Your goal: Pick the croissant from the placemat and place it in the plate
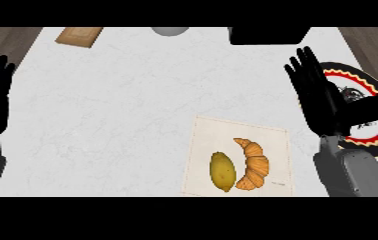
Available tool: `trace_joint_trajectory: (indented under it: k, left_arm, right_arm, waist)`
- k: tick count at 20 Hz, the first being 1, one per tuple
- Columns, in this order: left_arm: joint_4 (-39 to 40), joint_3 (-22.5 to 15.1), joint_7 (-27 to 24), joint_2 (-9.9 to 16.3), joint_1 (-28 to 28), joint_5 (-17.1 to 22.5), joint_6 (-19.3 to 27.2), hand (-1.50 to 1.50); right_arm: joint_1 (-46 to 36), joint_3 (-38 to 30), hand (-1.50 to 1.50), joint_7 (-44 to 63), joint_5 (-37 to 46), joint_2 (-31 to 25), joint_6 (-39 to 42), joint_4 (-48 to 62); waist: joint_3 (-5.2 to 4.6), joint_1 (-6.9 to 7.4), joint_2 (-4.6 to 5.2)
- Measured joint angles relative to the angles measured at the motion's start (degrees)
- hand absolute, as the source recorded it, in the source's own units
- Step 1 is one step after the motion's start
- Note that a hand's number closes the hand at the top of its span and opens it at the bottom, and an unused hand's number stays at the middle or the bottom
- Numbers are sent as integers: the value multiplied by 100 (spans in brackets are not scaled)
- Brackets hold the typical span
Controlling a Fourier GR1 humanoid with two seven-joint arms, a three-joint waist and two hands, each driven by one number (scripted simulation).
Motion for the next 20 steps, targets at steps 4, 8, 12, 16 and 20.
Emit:
trace_joint_trajectory:
  k: [4,8,12,16,20]
  left_arm:
    - [-8,-269,97,-128,0,-55,-240,0]
    - [105,-642,178,-291,86,-52,-531,0]
    - [263,-929,155,-554,207,-8,-773,0]
    - [376,-1119,44,-786,296,-89,-882,0]
    - [383,-1191,142,-881,234,-161,-921,0]
  right_arm:
    - [0,131,150,-372,-68,-225,949,231]
    - [-196,437,-150,-735,695,-1120,1795,108]
    - [486,192,-150,-2206,1139,-994,1649,607]
    - [933,383,-150,-3616,1720,-1041,2036,1312]
    - [984,594,-150,-4382,2499,-1336,2096,1768]
  waist:
    - [-24,16,68]
    - [-102,-40,45]
    - [-57,-84,96]
    - [-44,-19,100]
    - [-42,17,92]
